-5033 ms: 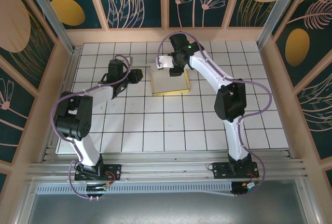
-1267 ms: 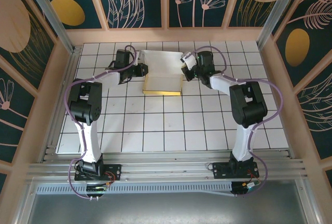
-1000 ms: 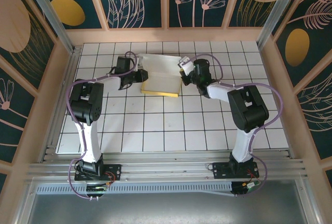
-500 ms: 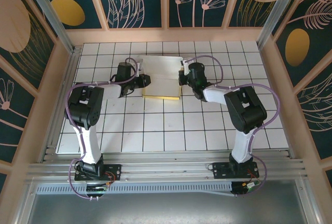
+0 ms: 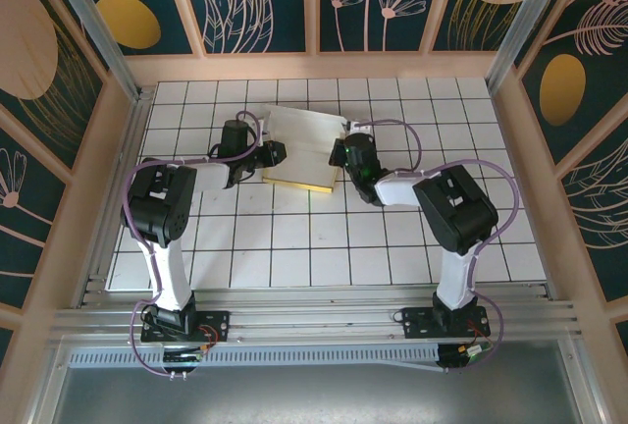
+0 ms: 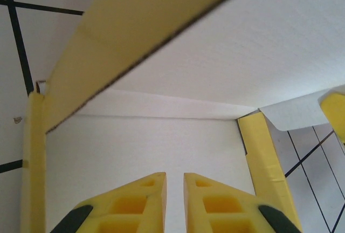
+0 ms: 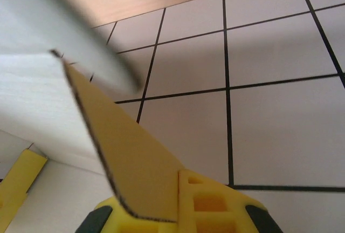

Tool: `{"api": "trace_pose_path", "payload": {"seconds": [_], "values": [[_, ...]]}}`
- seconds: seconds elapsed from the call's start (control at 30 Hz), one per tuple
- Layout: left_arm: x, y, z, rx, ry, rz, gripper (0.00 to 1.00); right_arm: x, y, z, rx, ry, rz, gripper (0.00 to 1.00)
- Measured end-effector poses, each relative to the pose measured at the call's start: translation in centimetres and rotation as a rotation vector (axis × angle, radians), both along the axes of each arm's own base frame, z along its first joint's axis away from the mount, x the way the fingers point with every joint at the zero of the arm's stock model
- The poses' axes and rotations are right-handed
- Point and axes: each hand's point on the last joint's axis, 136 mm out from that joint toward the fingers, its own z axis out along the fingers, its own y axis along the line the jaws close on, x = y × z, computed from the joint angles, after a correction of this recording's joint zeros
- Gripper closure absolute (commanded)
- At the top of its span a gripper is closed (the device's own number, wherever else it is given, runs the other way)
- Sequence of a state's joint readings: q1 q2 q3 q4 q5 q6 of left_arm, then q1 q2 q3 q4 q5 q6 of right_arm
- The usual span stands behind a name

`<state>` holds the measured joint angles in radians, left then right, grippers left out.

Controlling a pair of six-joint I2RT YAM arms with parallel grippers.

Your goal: Fold the paper box

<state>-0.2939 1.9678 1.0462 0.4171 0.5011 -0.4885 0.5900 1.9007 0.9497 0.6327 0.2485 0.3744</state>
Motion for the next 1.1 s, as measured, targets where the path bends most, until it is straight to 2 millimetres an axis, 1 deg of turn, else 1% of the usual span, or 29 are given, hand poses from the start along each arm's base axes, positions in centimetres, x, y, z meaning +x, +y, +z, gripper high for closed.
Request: {"api": "trace_pose_path", "payload": {"seconds": [0.13, 0.37, 0.5, 0.57, 0.67, 0.77, 0.83, 0.9, 1.0, 1.1], "values": [[-0.3, 0.1, -0.4, -0.003, 0.01, 0.004, 0.84, -0.9, 0.3, -0.2, 0.007, -0.028, -0.034, 0.99], [-0.5, 0.2, -0.4, -0.007, 0.005, 0.006, 0.84, -2.1, 0.4, -0.3, 0.018, -0.058, -0.08, 0.98], [-1.0, 0.3, -0.5, -0.008, 0.012, 0.008, 0.83, -2.5, 0.6, -0.5, 0.031, -0.074, -0.119, 0.97], [-1.5, 0.4, -0.5, -0.012, 0.012, 0.008, 0.79, -2.5, 0.6, -0.5, 0.03, -0.084, -0.133, 0.98], [-3.0, 0.8, -0.2, -0.017, 0.017, 0.003, 0.71, -2.6, 0.4, -0.5, -0.006, -0.103, -0.13, 0.98], [-4.1, 1.1, 1.1, -0.024, -0.004, 0.001, 0.58, -2.9, 0.2, -0.6, -0.083, -0.132, -0.105, 0.98], [-4.6, 1.3, 2.6, -0.03, -0.034, 0.002, 0.5, -3.2, -0.1, -0.5, -0.136, -0.147, -0.093, 0.98], [-5.2, 1.5, 4.2, -0.042, -0.069, 0.004, 0.45, -3.3, -0.3, -0.6, -0.178, -0.158, -0.086, 0.99], [-6.1, 1.7, 6.3, -0.063, -0.118, 0.006, 0.4, -3.4, -0.5, -0.6, -0.219, -0.174, -0.075, 0.99], [-6.9, 2.1, 7.3, -0.067, -0.142, 0.013, 0.39, -3.4, -0.5, -0.5, -0.257, -0.186, -0.059, 0.99]]}}
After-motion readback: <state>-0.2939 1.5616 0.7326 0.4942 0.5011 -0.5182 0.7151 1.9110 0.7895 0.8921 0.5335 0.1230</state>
